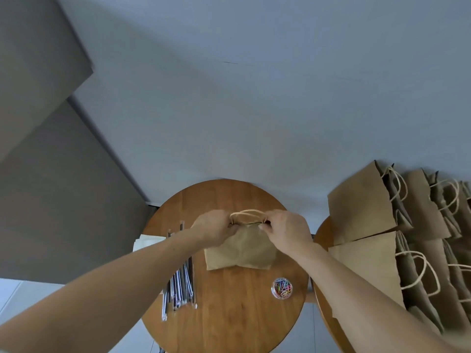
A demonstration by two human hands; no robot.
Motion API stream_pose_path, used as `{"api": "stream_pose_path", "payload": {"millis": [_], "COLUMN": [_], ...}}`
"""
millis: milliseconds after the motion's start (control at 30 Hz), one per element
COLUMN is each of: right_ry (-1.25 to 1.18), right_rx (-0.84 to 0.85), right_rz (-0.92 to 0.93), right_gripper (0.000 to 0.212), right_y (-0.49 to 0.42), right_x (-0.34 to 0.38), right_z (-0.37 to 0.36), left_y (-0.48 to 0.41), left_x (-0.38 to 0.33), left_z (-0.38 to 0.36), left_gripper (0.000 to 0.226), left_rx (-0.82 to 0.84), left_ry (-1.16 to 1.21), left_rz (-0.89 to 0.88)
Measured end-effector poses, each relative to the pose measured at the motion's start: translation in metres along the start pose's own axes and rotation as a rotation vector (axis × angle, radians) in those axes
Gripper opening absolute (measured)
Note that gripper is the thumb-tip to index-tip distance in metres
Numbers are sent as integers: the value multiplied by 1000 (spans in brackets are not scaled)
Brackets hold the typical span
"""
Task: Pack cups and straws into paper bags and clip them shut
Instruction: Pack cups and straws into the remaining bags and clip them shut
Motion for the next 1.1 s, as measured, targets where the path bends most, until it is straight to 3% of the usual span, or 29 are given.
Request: {"api": "stream_pose_path", "payload": {"millis": [100,267,400,467,600,667,833,1100], "right_ry": [-35,-304,-555,-522,-376,-354,-307,-215], "right_rx": [-36,-193,-496,-362,296,413,443,363], "right_rz": [-33,-8,-292,-459,-628,-705,-834,-801], "right_gripper": [24,16,10,9,23,25,15,17], "right_y": [3,21,61,77,101,113,127,124], "right_x": [-3,-18,-85,-114,-132,-135,-142,-146], "right_z": [-2,8,7,-30,-145,-177,-201,-206], "left_y": [1,3,-5,-9,-13,-12,-10,-8], "left_x": [1,3,8,11,10,10,17,11], "left_z": [4,-5,-10,-10,-15,-18,-21,-22], "left_gripper": [14,19,21,20,18,17,17,14], "left_rx": [-112,-214,-242,-246,-226,-228,-285,-327], "left_ry": [71,196,221,233,264,267,287,295], "left_rz": [-6,-70,-92,-87,-77,-76,-39,-31]}}
Point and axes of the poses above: each hand's wrist, its own y-axis away from the middle knuckle, its own z-axis out of the back of the hand, x = y × z, the point moved 9 cm from there along -y, towards the middle knuckle, and after that the axes turned 10 degrees about -y, right-handed, at the moved point
